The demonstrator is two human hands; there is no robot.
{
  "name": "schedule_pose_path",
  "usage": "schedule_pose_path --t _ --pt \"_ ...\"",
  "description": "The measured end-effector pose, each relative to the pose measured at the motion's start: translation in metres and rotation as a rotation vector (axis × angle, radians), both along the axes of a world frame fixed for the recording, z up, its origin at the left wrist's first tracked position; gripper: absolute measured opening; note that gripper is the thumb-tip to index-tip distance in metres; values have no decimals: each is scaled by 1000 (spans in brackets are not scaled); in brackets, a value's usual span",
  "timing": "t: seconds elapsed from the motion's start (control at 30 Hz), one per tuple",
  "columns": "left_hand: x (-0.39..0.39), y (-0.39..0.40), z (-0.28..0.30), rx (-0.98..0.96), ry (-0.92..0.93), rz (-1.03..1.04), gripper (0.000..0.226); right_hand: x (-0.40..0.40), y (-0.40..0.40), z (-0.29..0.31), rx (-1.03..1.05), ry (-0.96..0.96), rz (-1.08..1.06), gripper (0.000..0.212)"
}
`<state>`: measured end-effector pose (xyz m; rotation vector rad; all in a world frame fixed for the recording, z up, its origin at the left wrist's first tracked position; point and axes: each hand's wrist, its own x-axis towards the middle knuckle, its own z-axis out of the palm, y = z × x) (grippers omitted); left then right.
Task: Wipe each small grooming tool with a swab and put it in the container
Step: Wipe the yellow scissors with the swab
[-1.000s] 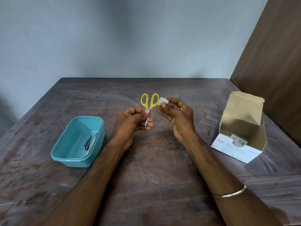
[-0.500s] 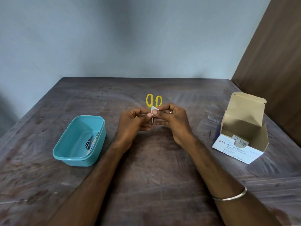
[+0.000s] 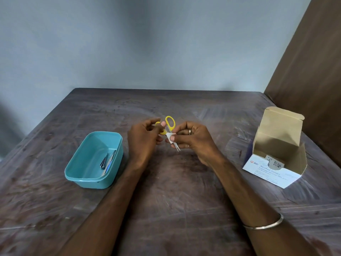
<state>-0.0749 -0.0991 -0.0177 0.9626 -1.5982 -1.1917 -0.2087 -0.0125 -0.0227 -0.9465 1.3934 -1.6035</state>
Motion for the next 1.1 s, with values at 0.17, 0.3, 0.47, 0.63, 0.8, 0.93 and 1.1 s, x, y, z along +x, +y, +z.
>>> schedule_pose_path --t 0.17,0.3,0.47,0.63,0.8,0.93,1.1 --pt "2 -1 0 -45 -51 -67 29 -4 2 2 13 61 36 30" --pt "2 0 1 -13 -41 -80 19 -2 2 1 51 155 -8 16" --pt "3 -2 1 27 12 -21 7 -5 -1 2 78 151 -131 15" --pt "3 -11 -4 32 -4 53 7 -10 1 1 107 137 -76 14" --pt "2 -9 -2 56 40 70 7 -8 0 -1 91 116 -79 14" --pt "1 -1 8 124 220 38 13 -7 4 4 68 84 -38 13" --pt "4 14 25 134 335 96 10 -7 6 10 17 41 -74 11"
